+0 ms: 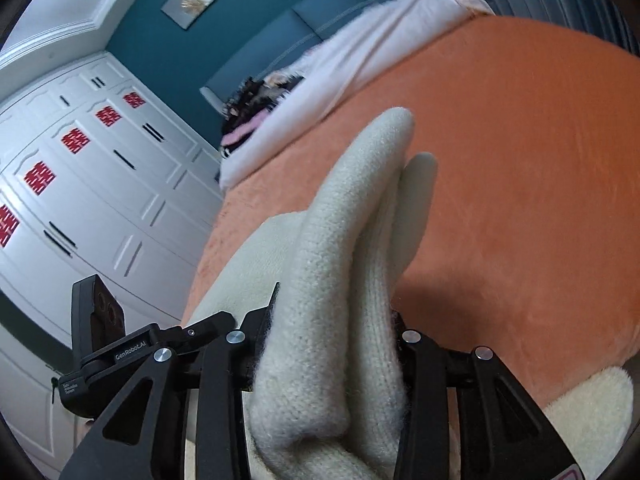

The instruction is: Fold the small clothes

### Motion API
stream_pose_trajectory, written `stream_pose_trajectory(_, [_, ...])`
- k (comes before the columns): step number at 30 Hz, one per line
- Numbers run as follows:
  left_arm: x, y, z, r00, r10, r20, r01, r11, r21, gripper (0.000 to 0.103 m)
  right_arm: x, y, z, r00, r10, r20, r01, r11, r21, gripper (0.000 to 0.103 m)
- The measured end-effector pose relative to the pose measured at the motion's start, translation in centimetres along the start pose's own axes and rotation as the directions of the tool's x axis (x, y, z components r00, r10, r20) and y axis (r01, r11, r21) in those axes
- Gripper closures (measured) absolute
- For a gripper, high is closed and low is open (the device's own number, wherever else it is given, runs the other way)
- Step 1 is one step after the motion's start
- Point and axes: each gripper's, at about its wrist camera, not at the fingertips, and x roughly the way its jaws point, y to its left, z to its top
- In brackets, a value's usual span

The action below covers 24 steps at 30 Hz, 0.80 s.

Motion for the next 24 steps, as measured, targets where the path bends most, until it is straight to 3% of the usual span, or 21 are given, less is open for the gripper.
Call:
stream_pose_trajectory(4, [-7.7, -3.0, 2.9, 0.984, -0.08, 0.158, 0.064, 0.993, 0.099, 0.044, -4.7, 6.0, 2.7, 0.986, 0.097, 0.138, -0.082, 0.99, -0.112, 0.067])
stream_pose_trajectory(9, [-16.3, -3.9, 4.9, 0.941, -0.138, 0.308, 0.076, 0.976, 0.204, 0.043, -8.7, 11.9, 4.8, 0.94, 0.236, 0.247, -0.184, 0.959, -0.213, 0.066])
stream_pose_trajectory(12, [-18.1, -3.1, 6.3, 0.923, -0.125, 0.365, 0.046, 0.975, 0.217, 0.042, -8.5, 13.5, 5.3, 0.92, 0.295, 0.256, -0.232, 0.94, -0.248, 0.065])
stream_pose_trajectory(15, [-16.2, 0.0, 7.3, 0.931, -0.043, 0.362, -0.019, 0.986, 0.166, 0.037, -4.1, 13.6, 5.4, 0.93, 0.305, 0.206, -0.259, 0.94, -0.224, 0.057])
stream_pose_trajectory(16, [-14.5, 1.4, 7.2, 0.939, -0.001, 0.343, -0.052, 0.988, 0.147, 0.034, -1.9, 13.0, 5.0, 0.943, 0.281, 0.18, -0.241, 0.946, -0.214, 0.054])
stream_pose_trajectory(17, [-12.3, 3.3, 7.2, 0.951, 0.05, 0.304, -0.092, 0.988, 0.124, 0.03, 0.1, 12.1, 4.3, 0.959, 0.237, 0.154, -0.204, 0.957, -0.206, 0.037])
stream_pose_trajectory(18, [-9.7, 5.9, 6.8, 0.96, 0.123, 0.251, -0.15, 0.984, 0.093, 0.029, 3.8, 10.6, 3.2, 0.986, 0.127, 0.105, -0.104, 0.974, -0.2, 0.032])
stream_pose_trajectory(19, [-8.0, 8.5, 6.0, 0.961, 0.192, 0.2, -0.208, 0.976, 0.059, 0.029, 6.7, 9.0, 2.0, 0.998, -0.002, 0.06, 0.013, 0.982, -0.188, 0.032])
stream_pose_trajectory(20, [-5.7, 11.2, 5.0, 0.953, 0.261, 0.151, -0.267, 0.963, 0.02, 0.031, 9.6, 6.9, 0.4, 0.991, -0.131, -0.015, 0.127, 0.978, -0.169, 0.037])
stream_pose_trajectory(21, [-4.3, 13.4, 3.9, 0.943, 0.313, 0.111, -0.313, 0.95, -0.017, 0.034, 11.8, 4.3, -1.8, 0.965, -0.238, -0.113, 0.223, 0.966, -0.133, 0.05])
stream_pose_trajectory(22, [-3.2, 15.9, 2.1, 0.937, 0.343, 0.067, -0.339, 0.938, -0.066, 0.034, 12.6, 2.3, -3.7, 0.95, -0.255, -0.181, 0.243, 0.966, -0.085, 0.052])
stream_pose_trajectory(24, [-2.9, 18.9, -0.2, 0.946, 0.322, 0.036, -0.314, 0.94, -0.136, 0.033, 11.7, -0.5, -7.3, 0.955, -0.187, -0.23, 0.199, 0.98, 0.026, 0.051])
